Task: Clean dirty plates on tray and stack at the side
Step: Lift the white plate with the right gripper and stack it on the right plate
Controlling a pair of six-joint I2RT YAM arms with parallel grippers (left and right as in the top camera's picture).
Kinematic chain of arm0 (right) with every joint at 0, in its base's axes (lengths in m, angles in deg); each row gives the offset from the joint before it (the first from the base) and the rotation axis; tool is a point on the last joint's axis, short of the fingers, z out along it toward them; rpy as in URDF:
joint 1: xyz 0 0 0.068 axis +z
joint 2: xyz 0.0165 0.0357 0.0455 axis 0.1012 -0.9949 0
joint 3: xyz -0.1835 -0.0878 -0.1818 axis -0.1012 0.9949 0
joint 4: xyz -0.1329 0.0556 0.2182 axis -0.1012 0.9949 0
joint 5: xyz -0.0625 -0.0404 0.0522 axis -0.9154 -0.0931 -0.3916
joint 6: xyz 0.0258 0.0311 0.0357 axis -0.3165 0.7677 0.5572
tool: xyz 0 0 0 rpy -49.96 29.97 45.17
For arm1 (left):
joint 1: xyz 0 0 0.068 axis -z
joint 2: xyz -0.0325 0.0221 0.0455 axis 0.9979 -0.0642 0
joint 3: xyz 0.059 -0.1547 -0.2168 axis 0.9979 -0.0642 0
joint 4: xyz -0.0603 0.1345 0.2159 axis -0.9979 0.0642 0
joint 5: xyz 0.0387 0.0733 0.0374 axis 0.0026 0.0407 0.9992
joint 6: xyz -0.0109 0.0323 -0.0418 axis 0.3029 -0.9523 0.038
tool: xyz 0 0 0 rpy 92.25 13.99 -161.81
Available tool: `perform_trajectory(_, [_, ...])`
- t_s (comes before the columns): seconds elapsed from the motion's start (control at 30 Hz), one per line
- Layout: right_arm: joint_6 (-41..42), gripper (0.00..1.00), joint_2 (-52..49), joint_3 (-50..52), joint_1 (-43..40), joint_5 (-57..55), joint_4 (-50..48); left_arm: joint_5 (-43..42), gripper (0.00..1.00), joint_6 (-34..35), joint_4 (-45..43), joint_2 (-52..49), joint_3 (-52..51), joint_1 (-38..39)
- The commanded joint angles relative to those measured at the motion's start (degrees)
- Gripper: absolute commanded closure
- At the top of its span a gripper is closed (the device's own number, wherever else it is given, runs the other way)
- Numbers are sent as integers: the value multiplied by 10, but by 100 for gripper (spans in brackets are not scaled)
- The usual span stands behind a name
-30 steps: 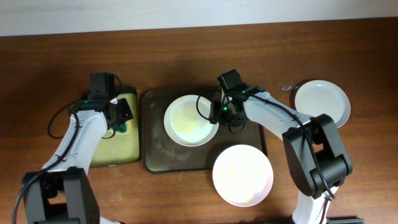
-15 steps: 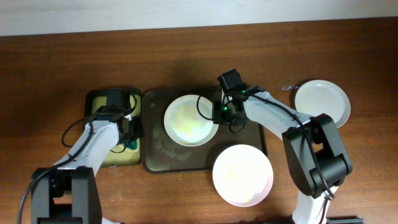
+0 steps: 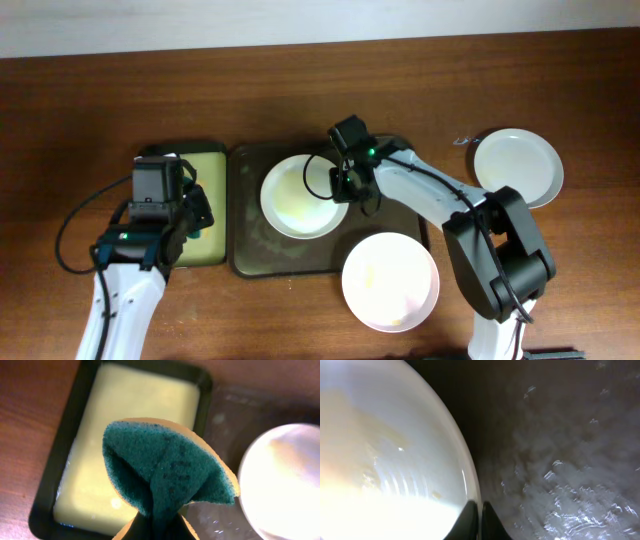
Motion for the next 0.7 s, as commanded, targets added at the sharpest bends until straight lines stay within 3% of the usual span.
perform_trajectory(0.0, [-39,96,39,-131,11,-111,103,19,100,8,-8,-42,-5,2])
perform_trajectory(0.13, [-54,96,52,-279,70,-380,226,67,100,29,-20,-107,-5,2])
perform_trajectory(0.37, [-65,96,40,-283,266,-855,225,77,100,29,-36,-143,-5,2])
perform_trajectory(0.47, [-65,96,38,-281,316,-839,217,77,100,29,-36,-143,-5,2])
perform_trajectory(0.53, [-66,96,37,-278,324,-897,218,77,100,29,-36,-143,-5,2])
perform_trajectory(0.6, [-85,96,37,-278,326,-833,191,77,100,29,-35,-143,-5,2])
perform_trajectory(0.67, [-56,96,37,-277,318,-905,197,77,100,29,-32,-143,-5,2])
